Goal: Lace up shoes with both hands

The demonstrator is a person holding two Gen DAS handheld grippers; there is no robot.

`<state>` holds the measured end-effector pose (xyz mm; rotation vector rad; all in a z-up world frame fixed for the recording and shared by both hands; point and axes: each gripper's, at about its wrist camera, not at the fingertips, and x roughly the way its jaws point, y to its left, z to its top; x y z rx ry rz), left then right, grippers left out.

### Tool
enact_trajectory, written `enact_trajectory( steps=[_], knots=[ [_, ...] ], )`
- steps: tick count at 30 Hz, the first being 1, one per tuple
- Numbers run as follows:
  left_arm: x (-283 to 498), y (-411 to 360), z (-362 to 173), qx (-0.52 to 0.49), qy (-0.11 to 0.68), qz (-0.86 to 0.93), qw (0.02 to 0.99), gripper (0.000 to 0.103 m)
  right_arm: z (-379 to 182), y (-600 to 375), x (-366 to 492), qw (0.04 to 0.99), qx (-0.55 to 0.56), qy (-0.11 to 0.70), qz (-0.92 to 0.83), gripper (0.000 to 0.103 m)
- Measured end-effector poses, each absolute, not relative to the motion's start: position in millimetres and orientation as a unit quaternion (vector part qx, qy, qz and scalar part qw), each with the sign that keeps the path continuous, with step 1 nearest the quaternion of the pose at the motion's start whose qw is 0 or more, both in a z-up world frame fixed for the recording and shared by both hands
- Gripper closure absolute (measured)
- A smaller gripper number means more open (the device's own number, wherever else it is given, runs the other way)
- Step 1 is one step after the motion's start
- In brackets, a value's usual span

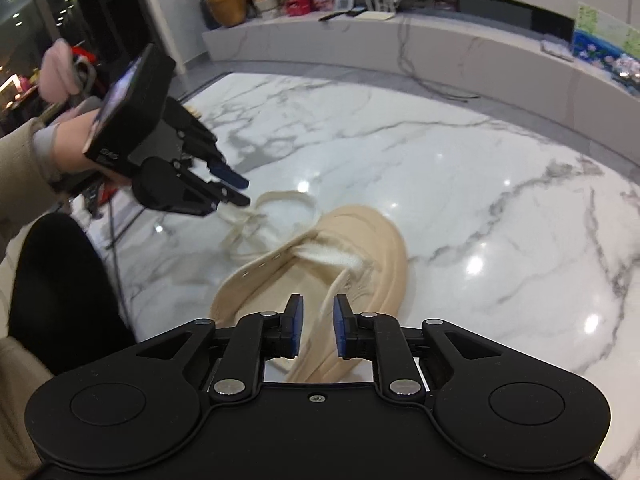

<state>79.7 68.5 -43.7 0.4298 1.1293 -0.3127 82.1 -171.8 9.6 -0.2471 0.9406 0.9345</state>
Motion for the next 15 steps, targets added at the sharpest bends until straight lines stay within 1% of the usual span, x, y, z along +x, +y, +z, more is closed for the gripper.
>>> enact_trajectory(
  steps=[2, 11, 15],
  knots=[
    [84.7, 60.4, -46.7, 0.186, 0.530, -0.149, 0.814, 0.081, 6.6, -170.8, 82.7, 0.784, -0.115, 0.436, 0.427, 0.085],
    [106.1, 52.2, -66.8, 0.135, 0.555, -0.158, 0.806, 0.080, 1.7, -169.2, 79.1, 0.778, -0.117, 0.437, 0.435, 0.085],
    [108.6, 46.8, -74.6, 0.133, 0.563, -0.167, 0.798, 0.080, -0.4, -167.7, 79.1, 0.779, -0.121, 0.438, 0.433, 0.079]
  ],
)
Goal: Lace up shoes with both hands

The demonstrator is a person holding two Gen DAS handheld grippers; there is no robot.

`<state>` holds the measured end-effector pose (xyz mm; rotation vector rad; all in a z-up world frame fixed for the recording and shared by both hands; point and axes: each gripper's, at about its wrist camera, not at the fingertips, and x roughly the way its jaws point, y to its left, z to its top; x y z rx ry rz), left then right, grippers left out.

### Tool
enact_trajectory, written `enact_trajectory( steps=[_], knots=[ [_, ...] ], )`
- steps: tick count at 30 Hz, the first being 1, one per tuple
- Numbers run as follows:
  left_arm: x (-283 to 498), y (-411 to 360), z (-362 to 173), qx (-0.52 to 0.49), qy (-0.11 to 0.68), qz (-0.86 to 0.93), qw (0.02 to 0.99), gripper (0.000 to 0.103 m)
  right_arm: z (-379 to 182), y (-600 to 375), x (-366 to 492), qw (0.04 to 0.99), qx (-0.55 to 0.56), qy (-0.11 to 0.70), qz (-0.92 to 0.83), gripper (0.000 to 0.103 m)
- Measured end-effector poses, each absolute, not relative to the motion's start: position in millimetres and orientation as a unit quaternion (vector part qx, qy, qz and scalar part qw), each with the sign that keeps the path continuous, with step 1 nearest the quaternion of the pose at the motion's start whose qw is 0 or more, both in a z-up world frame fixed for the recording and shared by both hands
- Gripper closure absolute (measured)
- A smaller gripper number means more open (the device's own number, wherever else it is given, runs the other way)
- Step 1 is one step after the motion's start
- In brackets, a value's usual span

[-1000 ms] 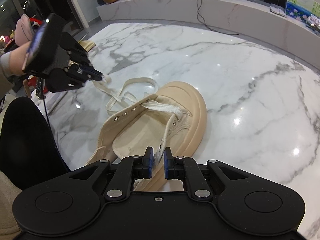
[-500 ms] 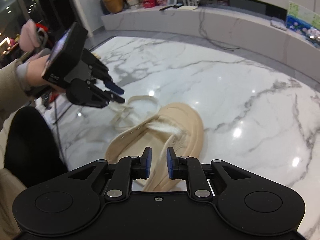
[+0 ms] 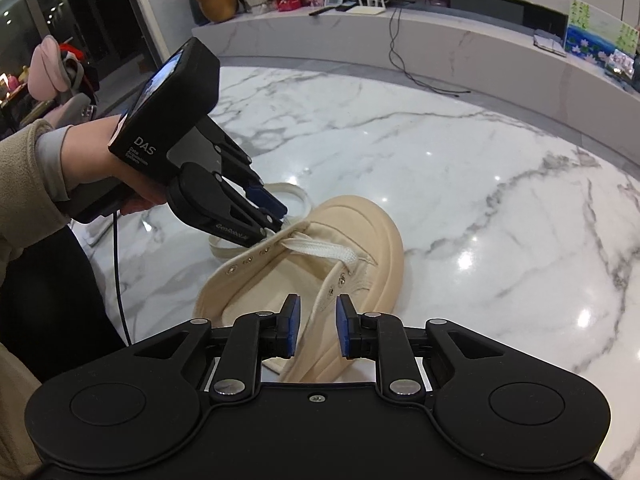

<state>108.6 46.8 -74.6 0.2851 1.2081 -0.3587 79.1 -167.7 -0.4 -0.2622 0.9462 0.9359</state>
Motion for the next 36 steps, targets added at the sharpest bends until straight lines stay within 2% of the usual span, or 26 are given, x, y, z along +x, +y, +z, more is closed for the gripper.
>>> enact_trajectory(
  steps=[10, 14, 15, 18, 23, 32, 36],
  knots=[
    [107.6, 40.7, -80.3, 0.137, 0.563, -0.172, 0.797, 0.080, -1.0, -168.1, 77.4, 0.776, -0.122, 0.435, 0.440, 0.079],
    [106.4, 43.1, -80.6, 0.124, 0.560, -0.177, 0.800, 0.087, -0.9, -167.3, 76.6, 0.776, -0.121, 0.434, 0.441, 0.079],
    [106.1, 43.6, -80.6, 0.123, 0.559, -0.176, 0.801, 0.093, -1.3, -167.0, 76.7, 0.776, -0.121, 0.435, 0.441, 0.079],
    [104.3, 45.6, -80.9, 0.122, 0.554, -0.174, 0.805, 0.100, -1.3, -166.4, 75.4, 0.776, -0.125, 0.434, 0.441, 0.079],
    [101.4, 49.4, -79.4, 0.121, 0.551, -0.167, 0.809, 0.102, 1.0, -166.5, 72.5, 0.777, -0.132, 0.429, 0.441, 0.079],
    [85.0, 72.8, -28.9, 0.128, 0.510, -0.112, 0.843, 0.102, -1.9, -163.2, 66.1, 0.778, -0.154, 0.425, 0.435, 0.079],
    [79.8, 80.8, -2.3, 0.139, 0.491, -0.092, 0.855, 0.102, -3.8, -163.7, 64.7, 0.780, -0.155, 0.427, 0.430, 0.085]
  ],
)
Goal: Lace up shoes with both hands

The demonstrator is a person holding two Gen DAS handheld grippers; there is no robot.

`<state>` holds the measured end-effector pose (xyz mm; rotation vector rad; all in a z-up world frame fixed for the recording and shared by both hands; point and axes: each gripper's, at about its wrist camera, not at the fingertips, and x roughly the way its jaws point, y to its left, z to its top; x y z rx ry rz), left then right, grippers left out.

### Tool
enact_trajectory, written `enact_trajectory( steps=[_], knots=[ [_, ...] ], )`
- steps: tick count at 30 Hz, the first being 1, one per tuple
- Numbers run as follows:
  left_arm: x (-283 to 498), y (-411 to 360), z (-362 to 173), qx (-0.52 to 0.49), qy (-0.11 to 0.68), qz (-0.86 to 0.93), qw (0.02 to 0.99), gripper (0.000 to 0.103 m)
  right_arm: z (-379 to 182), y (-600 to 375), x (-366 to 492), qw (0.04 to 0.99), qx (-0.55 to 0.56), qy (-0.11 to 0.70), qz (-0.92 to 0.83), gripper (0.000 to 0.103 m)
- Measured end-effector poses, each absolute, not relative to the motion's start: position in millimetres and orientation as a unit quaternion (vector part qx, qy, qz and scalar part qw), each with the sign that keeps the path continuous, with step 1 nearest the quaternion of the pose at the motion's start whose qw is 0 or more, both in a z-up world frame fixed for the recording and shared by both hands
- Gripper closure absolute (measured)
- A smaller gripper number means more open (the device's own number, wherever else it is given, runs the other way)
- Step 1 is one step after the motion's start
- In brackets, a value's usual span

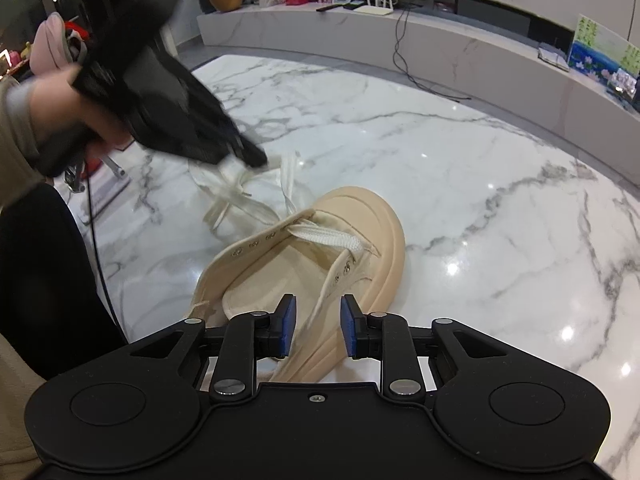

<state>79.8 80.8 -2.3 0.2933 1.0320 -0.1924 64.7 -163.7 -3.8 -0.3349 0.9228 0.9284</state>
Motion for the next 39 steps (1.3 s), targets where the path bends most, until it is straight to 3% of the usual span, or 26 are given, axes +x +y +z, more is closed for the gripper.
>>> enact_trajectory(
  steps=[8, 19, 33, 36, 39],
  knots=[
    [64.1, 77.8, 20.2, 0.214, 0.514, -0.107, 0.824, 0.102, 4.7, -163.1, 58.7, 0.789, -0.154, 0.410, 0.430, 0.085],
    [23.0, 30.0, 45.8, 0.209, 0.462, -0.205, 0.837, 0.102, 5.0, -158.7, 57.8, 0.790, -0.152, 0.413, 0.427, 0.089],
    [41.4, -31.0, 15.6, 0.256, 0.472, -0.273, 0.798, 0.102, -2.8, -153.8, 76.2, 0.793, -0.127, 0.425, 0.418, 0.092],
    [46.4, -35.0, 10.4, 0.263, 0.479, -0.278, 0.790, 0.102, -7.3, -157.1, 78.3, 0.795, -0.120, 0.429, 0.412, 0.099],
    [50.2, -38.4, 4.5, 0.272, 0.488, -0.283, 0.780, 0.102, -8.7, -163.9, 80.9, 0.796, -0.107, 0.432, 0.411, 0.099]
  ],
)
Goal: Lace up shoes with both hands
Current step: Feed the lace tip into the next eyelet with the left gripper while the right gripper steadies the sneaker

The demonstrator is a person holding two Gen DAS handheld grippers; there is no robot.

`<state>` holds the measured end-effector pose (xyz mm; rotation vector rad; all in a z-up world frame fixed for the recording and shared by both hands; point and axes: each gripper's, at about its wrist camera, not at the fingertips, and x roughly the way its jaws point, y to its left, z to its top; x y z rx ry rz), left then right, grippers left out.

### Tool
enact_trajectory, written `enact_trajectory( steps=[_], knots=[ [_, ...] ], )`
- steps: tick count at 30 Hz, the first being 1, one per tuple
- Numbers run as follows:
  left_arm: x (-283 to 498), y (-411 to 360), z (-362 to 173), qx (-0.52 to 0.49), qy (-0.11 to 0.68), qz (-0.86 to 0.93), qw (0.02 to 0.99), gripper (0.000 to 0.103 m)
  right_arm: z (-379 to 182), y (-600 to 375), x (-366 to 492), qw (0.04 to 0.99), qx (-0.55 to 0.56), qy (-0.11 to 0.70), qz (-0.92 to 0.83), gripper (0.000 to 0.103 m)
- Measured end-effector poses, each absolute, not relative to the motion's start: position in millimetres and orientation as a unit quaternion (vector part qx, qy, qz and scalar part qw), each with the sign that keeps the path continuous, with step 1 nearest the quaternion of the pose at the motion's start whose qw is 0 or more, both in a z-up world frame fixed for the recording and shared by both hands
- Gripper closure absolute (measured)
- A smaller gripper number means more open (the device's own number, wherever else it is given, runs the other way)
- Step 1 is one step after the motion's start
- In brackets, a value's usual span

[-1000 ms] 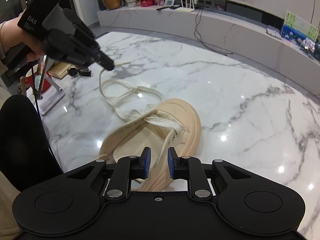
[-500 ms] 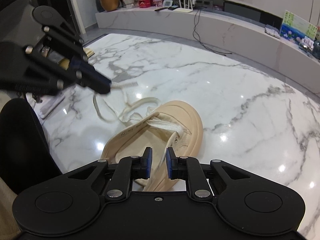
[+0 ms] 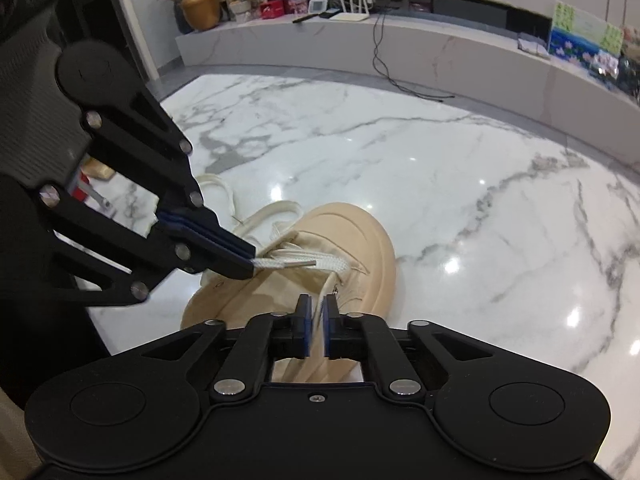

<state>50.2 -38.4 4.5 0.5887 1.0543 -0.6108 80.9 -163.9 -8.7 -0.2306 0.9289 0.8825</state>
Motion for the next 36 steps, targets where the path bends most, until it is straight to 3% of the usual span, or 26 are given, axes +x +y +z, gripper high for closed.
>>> enact_trajectory(
  steps=[36],
  knots=[
    [67.4, -49.6, -16.6, 0.297, 0.503, -0.286, 0.760, 0.102, -14.1, -172.8, 85.7, 0.789, -0.094, 0.441, 0.417, 0.100]
  ],
)
